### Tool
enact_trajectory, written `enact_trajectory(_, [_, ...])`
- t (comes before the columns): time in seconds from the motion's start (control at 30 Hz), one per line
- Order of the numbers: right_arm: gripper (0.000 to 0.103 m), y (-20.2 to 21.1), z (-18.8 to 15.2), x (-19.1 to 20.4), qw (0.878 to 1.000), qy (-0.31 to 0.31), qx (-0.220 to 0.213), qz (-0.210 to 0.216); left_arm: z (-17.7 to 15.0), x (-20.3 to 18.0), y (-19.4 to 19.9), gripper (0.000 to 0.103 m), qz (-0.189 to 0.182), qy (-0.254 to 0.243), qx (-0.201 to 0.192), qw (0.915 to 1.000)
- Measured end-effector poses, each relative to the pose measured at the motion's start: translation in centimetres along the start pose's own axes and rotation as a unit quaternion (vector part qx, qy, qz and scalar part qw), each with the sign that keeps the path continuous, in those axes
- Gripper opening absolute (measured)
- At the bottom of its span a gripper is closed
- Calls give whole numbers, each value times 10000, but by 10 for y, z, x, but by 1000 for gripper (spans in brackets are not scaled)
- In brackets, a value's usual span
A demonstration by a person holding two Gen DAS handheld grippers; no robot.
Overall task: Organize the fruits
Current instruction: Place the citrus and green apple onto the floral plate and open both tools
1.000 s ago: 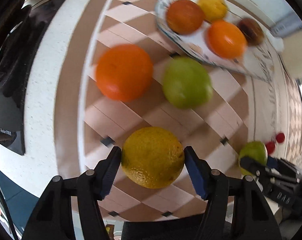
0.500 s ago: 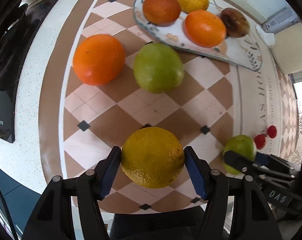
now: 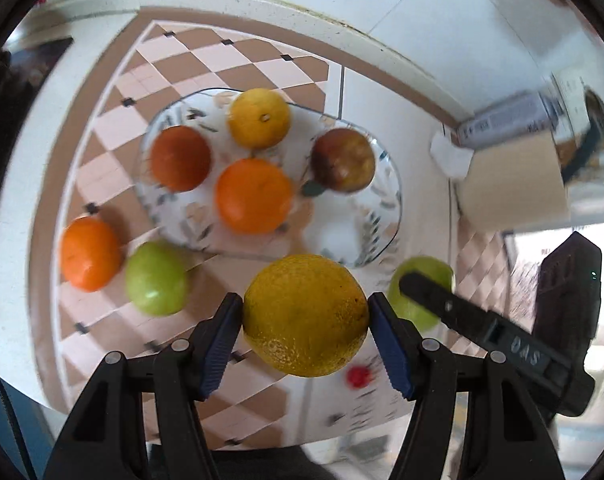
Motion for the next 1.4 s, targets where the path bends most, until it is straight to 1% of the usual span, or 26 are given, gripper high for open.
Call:
enact_trajectory(0.03, [60, -3, 16, -4, 10000, -53, 16, 18, 8, 1, -3, 62, -71, 132, 62, 9999])
enact_trajectory(0.07, [60, -6, 23, -4, 10000, -60, 26, 7, 12, 3, -2, 62, -100, 235, 112, 9996])
enact_trajectory(0.13, [60, -13, 46, -6, 9999, -68, 77, -59, 23, 4, -18, 62, -179, 492, 255, 9983])
enact_trajectory(0.27, [60, -26, 66, -16, 9995, 0, 230, -198, 41, 1, -41, 62, -127, 760, 402, 9962])
enact_trajectory(0.33, [60, -34, 73, -19, 9993, -14, 318, -219, 45, -1, -50, 62, -74, 773, 467, 9959])
enact_trajectory(0.47, [61, -47, 74, -25, 9989, -50, 429, -207, 49, -5, -61, 62, 39, 755, 553, 9956])
enact_trajectory(0.5, [61, -47, 76, -26, 9988, -32, 413, -254, 49, -5, -63, 62, 61, 736, 570, 9956])
enact_trajectory(0.57, [61, -47, 76, -25, 9991, -50, 408, -135, 50, -6, -65, 62, 108, 706, 599, 9956])
enact_trajectory(0.63, [62, -42, 81, -23, 9992, -1, 361, -143, 51, -8, -68, 62, 201, 639, 616, 9959])
enact_trajectory(0.67, [64, -42, 82, -20, 9992, 45, 363, -157, 53, -11, -71, 62, 258, 598, 621, 9959])
enact_trajectory(0.7, [69, -42, 83, -18, 9992, 57, 363, -169, 53, -11, -72, 62, 305, 554, 619, 9961])
enact_trajectory(0.8, [72, -37, 85, -13, 9991, 127, 354, -214, 54, -11, -73, 62, 393, 493, 626, 9960])
enact_trajectory(0.83, [73, -35, 84, -11, 9990, 151, 353, -244, 54, -11, -72, 65, 396, 472, 630, 9961])
enact_trajectory(0.87, [78, -34, 84, -10, 9989, 171, 350, -252, 55, -12, -71, 69, 356, 471, 619, 9963])
enact_trajectory(0.9, [81, -32, 83, -9, 9989, 173, 342, -255, 55, -13, -69, 79, 276, 464, 592, 9968])
enact_trajectory(0.93, [81, -31, 81, -9, 9989, 179, 330, -298, 56, -14, -67, 90, 246, 433, 585, 9970])
enact_trajectory(0.97, [81, -29, 80, -9, 9987, 197, 329, -338, 56, -17, -63, 92, 282, 359, 547, 9975])
enact_trajectory(1.07, [83, -22, 73, -8, 9982, 241, 251, -495, 56, -18, -51, 92, 390, 157, 466, 9980])
enact_trajectory(1.1, [88, -20, 69, -8, 9976, 283, 206, -589, 55, -17, -46, 92, 487, 82, 425, 9979])
enact_trajectory(1.17, [92, -14, 63, -6, 9959, 383, 92, -817, 52, -13, -34, 92, 713, -104, 284, 9970])
enact_trajectory(1.2, [92, -10, 58, -3, 9940, 475, 22, -987, 50, -10, -26, 92, 935, -245, 159, 9952])
enact_trajectory(1.23, [92, -5, 50, 1, 9902, 632, -76, -1242, 49, -7, -20, 92, 1135, -366, 61, 9928])
enact_trajectory(1.27, [92, -3, 46, 3, 9881, 709, -124, -1361, 47, -4, -12, 92, 1363, -537, -79, 9892])
enact_trajectory(1.33, [93, 4, 30, 11, 9804, 954, -276, -1703, 42, 5, 1, 92, 1696, -751, -280, 9822])
enact_trajectory(1.4, [94, 8, 17, 17, 9767, 1084, -350, -1821, 36, 14, 11, 92, 1846, -876, -407, 9780])
Point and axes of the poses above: each gripper's, at about its wrist camera, not at the fingertips, and y roughly against the way its jaws point, x to its left, z to its top, the point moved 2 cm from there along -y, roughly the way its jaws point, and after that the axes turned 2 degrees about -x, right-handed, at the moved point
